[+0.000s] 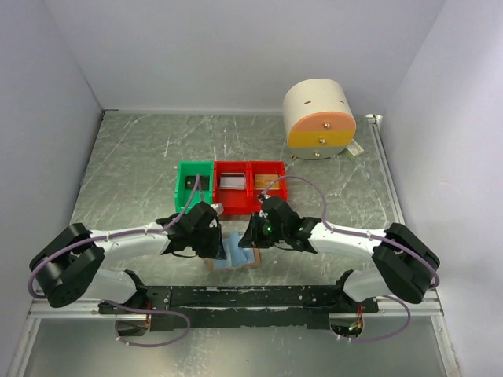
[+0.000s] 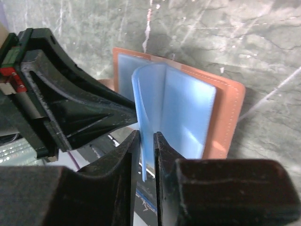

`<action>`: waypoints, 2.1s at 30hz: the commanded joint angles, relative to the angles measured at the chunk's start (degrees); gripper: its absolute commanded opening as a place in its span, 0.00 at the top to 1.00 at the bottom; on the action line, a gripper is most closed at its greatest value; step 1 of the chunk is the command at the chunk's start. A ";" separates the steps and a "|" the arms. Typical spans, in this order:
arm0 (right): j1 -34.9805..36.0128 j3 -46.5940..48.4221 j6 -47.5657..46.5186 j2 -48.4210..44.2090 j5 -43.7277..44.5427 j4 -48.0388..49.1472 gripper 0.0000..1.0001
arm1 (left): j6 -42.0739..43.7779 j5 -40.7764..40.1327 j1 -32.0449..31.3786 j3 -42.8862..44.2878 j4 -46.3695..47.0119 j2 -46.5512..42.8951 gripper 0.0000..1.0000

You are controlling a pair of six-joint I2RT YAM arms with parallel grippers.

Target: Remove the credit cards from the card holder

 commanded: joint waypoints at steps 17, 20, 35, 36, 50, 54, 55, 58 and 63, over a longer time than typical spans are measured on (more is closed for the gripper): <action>0.03 5.67 -2.71 0.23 7.44 -10.93 0.65 | 0.75 -5.03 -0.47 0.18 -2.87 -4.28 0.71; -0.22 5.12 -2.40 -0.92 9.47 -12.67 0.57 | 1.02 -4.80 -0.46 0.73 -2.93 -4.04 0.70; -0.62 2.19 -1.56 5.82 -0.90 -1.86 0.59 | 0.80 -4.96 -0.56 0.68 -3.50 -3.38 0.69; -0.62 2.08 -1.67 6.02 -0.90 -1.63 0.60 | 0.73 -5.07 -0.57 0.68 -3.64 -3.49 0.69; -0.62 4.22 -3.26 7.88 -1.72 -3.13 0.66 | 0.19 -10.13 -0.55 2.94 -10.21 -6.63 0.64; -0.63 4.96 -3.96 7.73 -0.20 -4.88 0.65 | 0.02 -12.22 -0.60 3.04 -12.71 -8.10 0.62; -0.64 5.11 -4.09 7.78 0.02 -5.14 0.65 | -0.18 -12.49 -0.56 2.86 -13.03 -8.21 0.61; -0.57 5.56 -4.46 8.03 0.40 -5.87 0.64 | -0.34 -12.04 -0.53 1.64 -12.27 -7.87 0.61; -0.64 5.69 -4.73 8.68 0.36 -5.85 0.64 | -0.61 -10.47 -0.56 0.25 -9.99 -5.38 0.62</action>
